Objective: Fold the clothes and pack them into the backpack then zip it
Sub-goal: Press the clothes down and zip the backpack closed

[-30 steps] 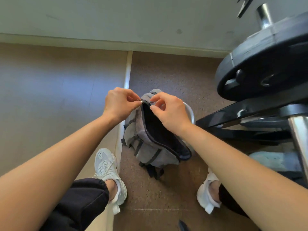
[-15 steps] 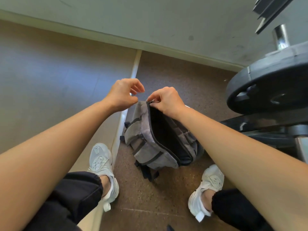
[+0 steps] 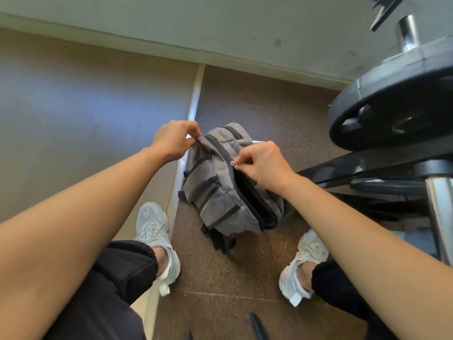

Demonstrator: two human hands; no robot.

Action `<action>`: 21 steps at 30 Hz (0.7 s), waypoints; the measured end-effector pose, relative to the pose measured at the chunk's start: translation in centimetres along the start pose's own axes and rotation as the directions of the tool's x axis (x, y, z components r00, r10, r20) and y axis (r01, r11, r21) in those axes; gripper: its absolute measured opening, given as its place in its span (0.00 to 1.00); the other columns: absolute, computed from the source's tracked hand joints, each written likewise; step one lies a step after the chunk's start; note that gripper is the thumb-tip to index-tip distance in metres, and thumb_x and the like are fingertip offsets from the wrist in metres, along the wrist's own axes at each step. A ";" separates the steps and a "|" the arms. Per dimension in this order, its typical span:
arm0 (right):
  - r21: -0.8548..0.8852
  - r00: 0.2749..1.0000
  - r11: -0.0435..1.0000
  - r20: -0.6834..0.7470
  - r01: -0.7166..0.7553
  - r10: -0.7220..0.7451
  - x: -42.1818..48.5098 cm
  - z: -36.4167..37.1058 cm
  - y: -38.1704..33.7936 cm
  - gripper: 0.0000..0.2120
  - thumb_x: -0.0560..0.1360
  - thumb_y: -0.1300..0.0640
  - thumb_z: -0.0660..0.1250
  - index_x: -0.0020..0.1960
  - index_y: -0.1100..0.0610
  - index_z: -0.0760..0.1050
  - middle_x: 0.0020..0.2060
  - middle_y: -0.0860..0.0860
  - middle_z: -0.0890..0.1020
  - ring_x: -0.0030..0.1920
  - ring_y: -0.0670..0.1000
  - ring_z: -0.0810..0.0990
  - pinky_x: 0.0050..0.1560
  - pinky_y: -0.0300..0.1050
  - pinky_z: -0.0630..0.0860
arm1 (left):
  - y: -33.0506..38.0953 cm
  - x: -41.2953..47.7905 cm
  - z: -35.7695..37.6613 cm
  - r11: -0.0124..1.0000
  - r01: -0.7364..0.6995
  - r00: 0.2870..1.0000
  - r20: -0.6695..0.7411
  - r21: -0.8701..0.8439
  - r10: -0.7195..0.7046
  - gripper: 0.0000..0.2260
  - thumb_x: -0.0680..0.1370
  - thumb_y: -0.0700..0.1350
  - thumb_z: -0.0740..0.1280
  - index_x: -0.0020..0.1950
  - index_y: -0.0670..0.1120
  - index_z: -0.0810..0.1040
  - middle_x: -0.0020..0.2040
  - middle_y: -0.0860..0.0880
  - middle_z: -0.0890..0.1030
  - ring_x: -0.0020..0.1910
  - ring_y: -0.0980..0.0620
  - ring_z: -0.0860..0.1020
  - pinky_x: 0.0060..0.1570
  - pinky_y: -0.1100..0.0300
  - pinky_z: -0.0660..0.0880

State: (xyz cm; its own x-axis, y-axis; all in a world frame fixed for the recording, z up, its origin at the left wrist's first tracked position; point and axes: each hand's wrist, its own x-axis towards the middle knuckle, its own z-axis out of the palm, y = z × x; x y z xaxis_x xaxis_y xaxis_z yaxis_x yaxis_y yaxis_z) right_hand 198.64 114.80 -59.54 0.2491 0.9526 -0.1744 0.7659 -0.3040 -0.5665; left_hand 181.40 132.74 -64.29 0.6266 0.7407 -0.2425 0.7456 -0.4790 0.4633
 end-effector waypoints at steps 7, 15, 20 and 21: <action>0.045 0.996 0.995 0.001 -0.090 0.090 -9.7 -0.1 1.3 0.06 0.75 0.57 0.75 0.51 0.57 0.87 0.44 0.50 0.87 0.46 0.48 0.83 0.55 0.44 0.79 | 1.2 -1.1 -0.2 0.992 0.123 0.992 -0.033 -0.025 -0.124 0.09 0.78 0.42 0.64 0.52 0.57 0.78 0.57 0.55 0.84 0.54 0.44 0.82 0.52 0.51 0.78; 0.485 0.896 0.777 0.030 -0.401 0.444 -11.4 0.1 0.6 0.08 0.78 0.61 0.69 0.56 0.56 0.84 0.41 0.50 0.86 0.39 0.46 0.86 0.41 0.35 0.80 | 7.7 -6.7 0.5 0.892 -0.453 0.891 0.041 0.002 0.452 0.16 0.70 0.47 0.71 0.58 0.52 0.79 0.56 0.49 0.78 0.57 0.46 0.75 0.55 0.49 0.76; 0.629 0.811 0.607 0.065 -0.485 0.581 -11.5 0.5 -0.3 0.07 0.78 0.66 0.68 0.53 0.59 0.83 0.42 0.54 0.85 0.39 0.48 0.84 0.39 0.34 0.80 | 8.7 -9.0 3.9 0.700 -0.648 0.761 0.225 0.301 0.608 0.21 0.70 0.53 0.76 0.62 0.54 0.77 0.59 0.49 0.78 0.59 0.45 0.74 0.53 0.48 0.73; 0.640 0.805 0.592 0.072 -0.490 0.589 -11.6 0.6 -0.3 0.07 0.78 0.67 0.67 0.52 0.59 0.82 0.42 0.54 0.85 0.38 0.48 0.83 0.38 0.34 0.79 | 8.9 -9.0 4.0 0.683 -0.644 0.762 0.202 0.345 0.616 0.19 0.70 0.52 0.78 0.58 0.52 0.78 0.57 0.48 0.79 0.56 0.43 0.76 0.50 0.48 0.73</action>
State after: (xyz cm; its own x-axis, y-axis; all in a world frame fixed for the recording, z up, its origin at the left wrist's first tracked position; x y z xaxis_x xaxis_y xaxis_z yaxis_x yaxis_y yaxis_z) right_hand 195.16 103.84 -57.78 0.6085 0.5886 -0.5322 -0.0483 -0.6420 -0.7652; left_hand 183.29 119.90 -61.40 0.9821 0.1743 -0.0716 0.1845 -0.9665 0.1784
